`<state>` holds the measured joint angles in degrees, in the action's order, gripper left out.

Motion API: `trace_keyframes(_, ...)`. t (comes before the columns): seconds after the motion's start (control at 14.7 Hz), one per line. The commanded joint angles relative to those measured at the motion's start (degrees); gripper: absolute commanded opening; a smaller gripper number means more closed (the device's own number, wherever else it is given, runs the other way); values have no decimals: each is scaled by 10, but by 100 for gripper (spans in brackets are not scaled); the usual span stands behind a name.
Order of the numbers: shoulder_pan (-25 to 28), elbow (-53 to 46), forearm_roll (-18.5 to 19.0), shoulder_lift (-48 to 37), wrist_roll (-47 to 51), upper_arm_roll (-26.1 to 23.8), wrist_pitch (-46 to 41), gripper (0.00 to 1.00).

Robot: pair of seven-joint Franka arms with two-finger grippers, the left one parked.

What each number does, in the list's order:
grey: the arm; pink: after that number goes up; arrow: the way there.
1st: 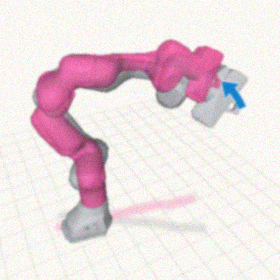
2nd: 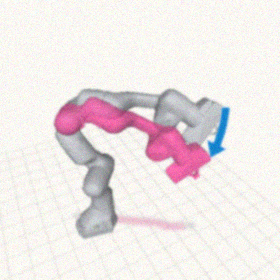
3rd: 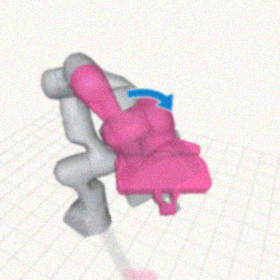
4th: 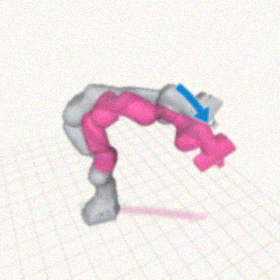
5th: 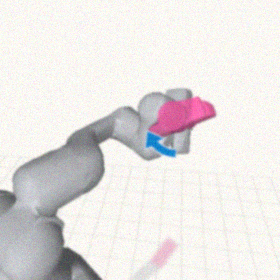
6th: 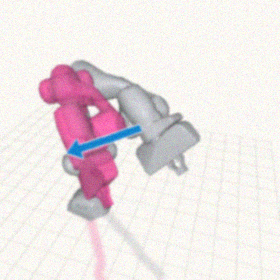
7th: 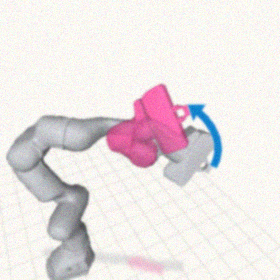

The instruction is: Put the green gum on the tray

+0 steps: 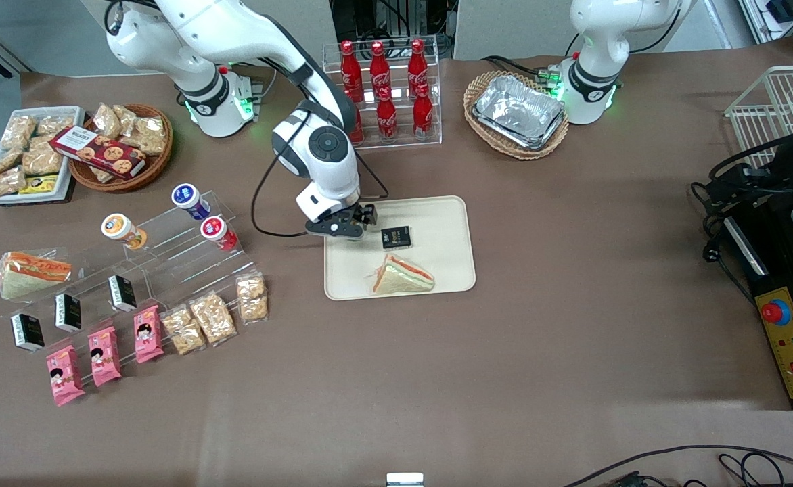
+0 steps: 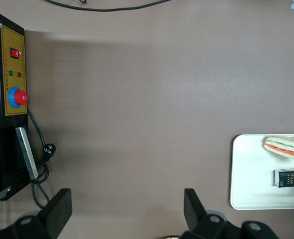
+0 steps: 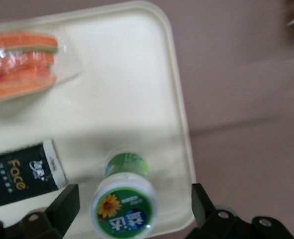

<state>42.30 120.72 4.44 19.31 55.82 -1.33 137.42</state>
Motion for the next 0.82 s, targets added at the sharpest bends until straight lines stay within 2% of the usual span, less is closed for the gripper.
trace_keyframes(0.0,-38,-103,23,-61,-65,8,-218,100)
trace_keyframes(0.27,-97,-187,19,-102,-120,8,-297,100)
trace_keyframes(0.68,-250,-223,18,-163,-367,9,-341,100)
trace_keyframes(0.75,-286,-225,8,-171,-404,9,-347,100)
